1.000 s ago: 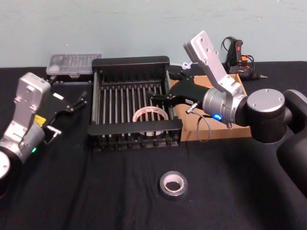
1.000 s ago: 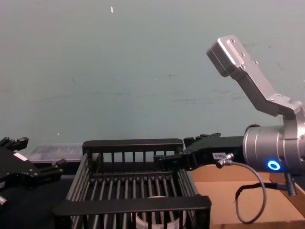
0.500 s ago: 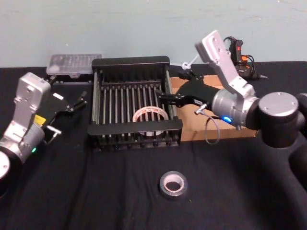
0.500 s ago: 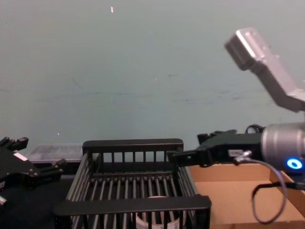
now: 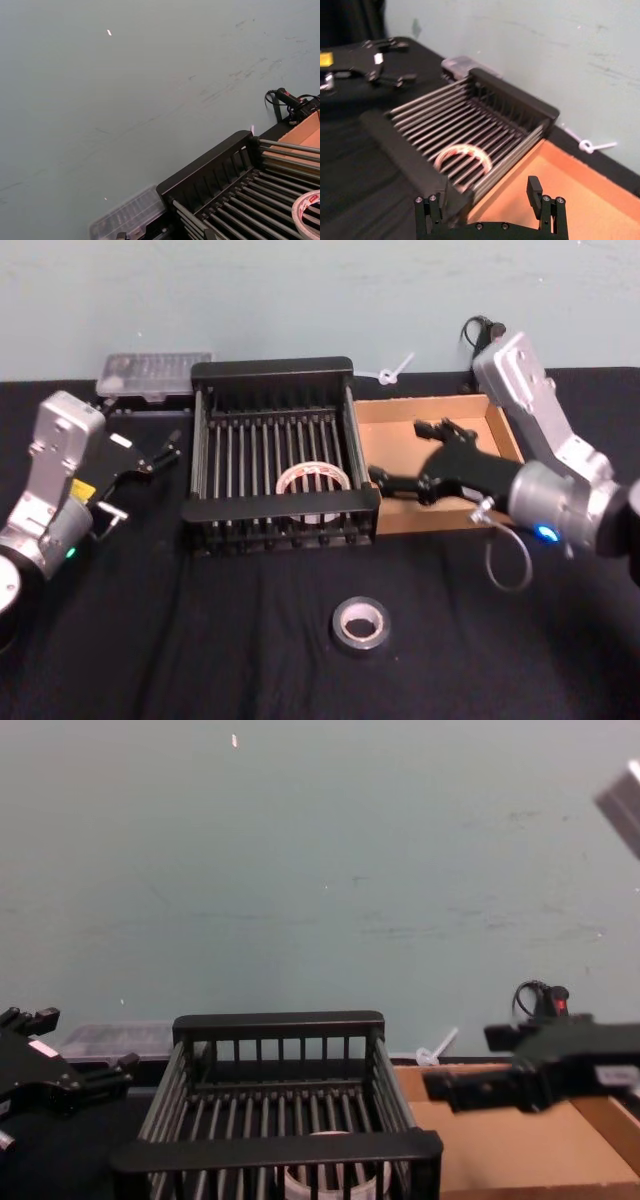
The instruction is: Pick up the white tape and place it into the black box , Pick up the silver tape and place it into the brown box.
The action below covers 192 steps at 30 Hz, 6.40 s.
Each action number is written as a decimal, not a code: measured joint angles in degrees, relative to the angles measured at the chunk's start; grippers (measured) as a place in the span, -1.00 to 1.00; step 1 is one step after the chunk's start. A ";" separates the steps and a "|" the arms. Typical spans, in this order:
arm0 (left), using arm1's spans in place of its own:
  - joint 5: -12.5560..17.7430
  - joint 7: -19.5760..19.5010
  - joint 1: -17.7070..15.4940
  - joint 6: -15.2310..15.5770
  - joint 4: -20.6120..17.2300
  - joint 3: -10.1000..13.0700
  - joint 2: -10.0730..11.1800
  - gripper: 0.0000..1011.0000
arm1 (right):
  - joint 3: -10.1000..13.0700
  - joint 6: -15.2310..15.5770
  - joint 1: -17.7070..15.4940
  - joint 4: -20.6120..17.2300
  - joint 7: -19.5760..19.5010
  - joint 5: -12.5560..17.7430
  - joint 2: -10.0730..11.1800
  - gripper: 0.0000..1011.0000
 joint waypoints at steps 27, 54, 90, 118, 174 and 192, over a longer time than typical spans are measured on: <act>0.00 0.00 0.00 0.00 0.00 0.00 0.00 0.98 | -4.13 1.05 -8.97 -6.42 3.02 3.90 8.61 0.98; 0.00 0.00 0.00 0.00 0.00 0.00 0.00 0.98 | -8.49 2.84 -6.15 -2.06 3.98 2.84 7.37 0.98; 0.00 0.00 0.00 0.00 0.00 0.00 0.00 0.98 | -9.25 3.24 -5.33 -0.51 4.05 2.75 6.60 0.97; 0.00 0.00 0.00 0.00 0.00 0.00 0.00 0.98 | -9.20 3.18 -5.37 -0.61 4.05 2.76 6.64 -0.68; 0.00 0.00 0.00 0.00 0.00 0.00 0.00 0.98 | 2.29 0.74 -4.16 0.58 -6.67 7.20 5.02 -0.74; 0.00 0.00 0.00 0.00 0.00 0.00 0.00 0.98 | 3.29 -0.57 3.56 13.32 -10.15 3.24 -3.71 -0.74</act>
